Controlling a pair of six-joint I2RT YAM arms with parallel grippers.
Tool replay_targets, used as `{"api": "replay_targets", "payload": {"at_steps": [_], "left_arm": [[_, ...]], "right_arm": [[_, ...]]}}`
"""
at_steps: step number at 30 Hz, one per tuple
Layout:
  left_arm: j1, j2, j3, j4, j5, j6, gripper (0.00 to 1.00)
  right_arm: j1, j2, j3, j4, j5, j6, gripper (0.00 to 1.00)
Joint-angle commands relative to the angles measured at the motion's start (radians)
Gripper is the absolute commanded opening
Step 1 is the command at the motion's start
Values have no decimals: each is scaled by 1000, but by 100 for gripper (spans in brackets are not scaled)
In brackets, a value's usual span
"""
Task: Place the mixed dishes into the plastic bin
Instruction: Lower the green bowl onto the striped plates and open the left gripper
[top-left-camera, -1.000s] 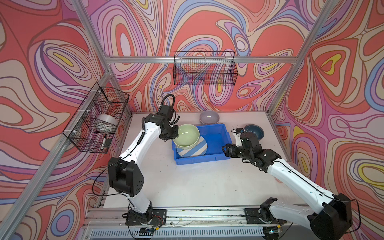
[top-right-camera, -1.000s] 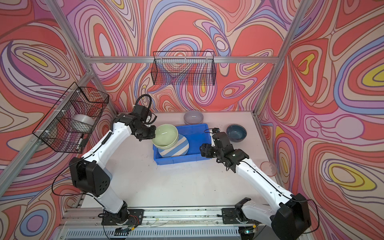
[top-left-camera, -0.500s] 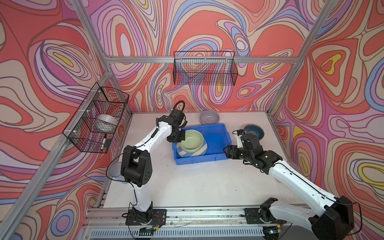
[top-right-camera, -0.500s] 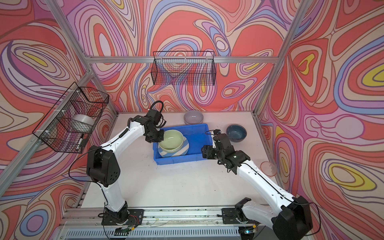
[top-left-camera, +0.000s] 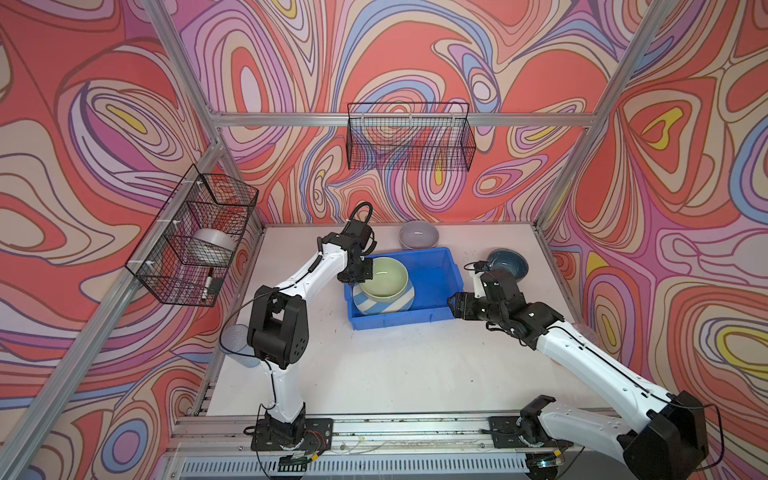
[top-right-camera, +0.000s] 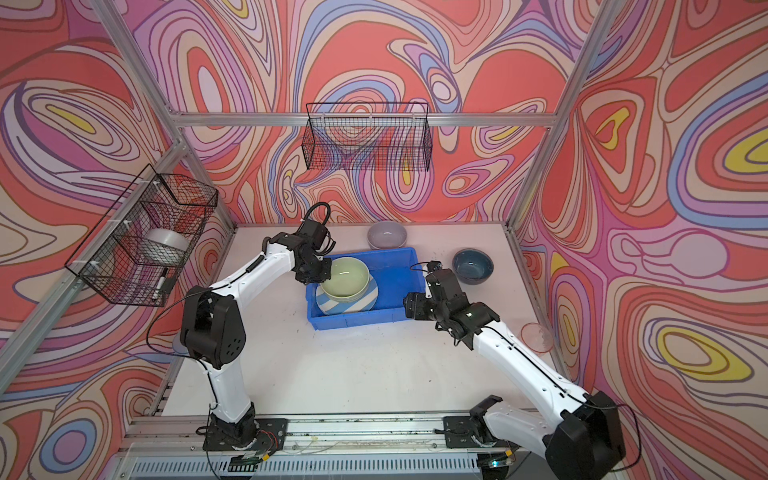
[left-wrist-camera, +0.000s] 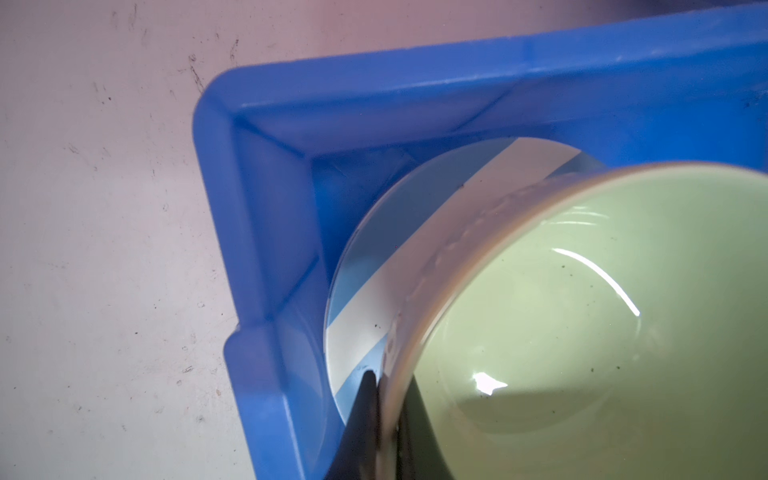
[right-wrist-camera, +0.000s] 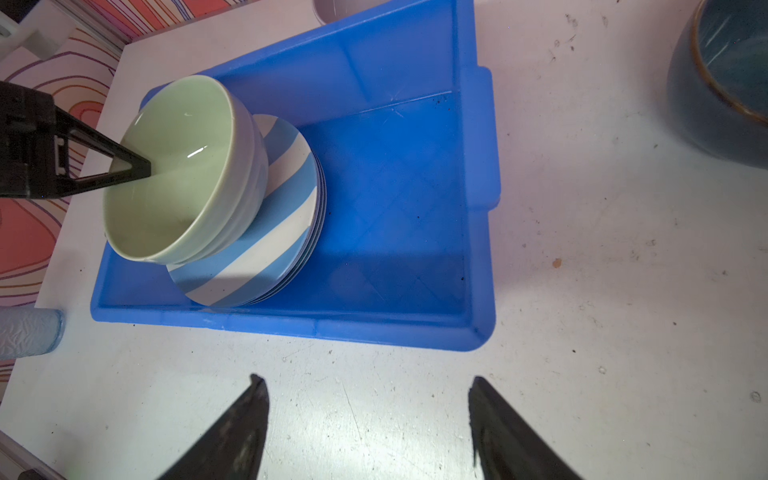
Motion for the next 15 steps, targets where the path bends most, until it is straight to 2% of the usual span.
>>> {"api": "replay_targets", "payload": {"at_steps": [1, 5, 11, 15], "left_arm": [[-5, -1, 8, 51, 13, -5, 2], [-6, 5, 2, 56, 35, 3, 6], [-6, -11, 0, 50, 38, 1, 21], [-4, -35, 8, 29, 14, 10, 28]], "right_arm": [[-5, 5, -5, 13, 10, -1, 77], [-5, 11, -6, 15, 13, -2, 77], [-4, 20, -4, 22, 32, 1, 77], [-6, 33, 9, 7, 57, -7, 77]]}}
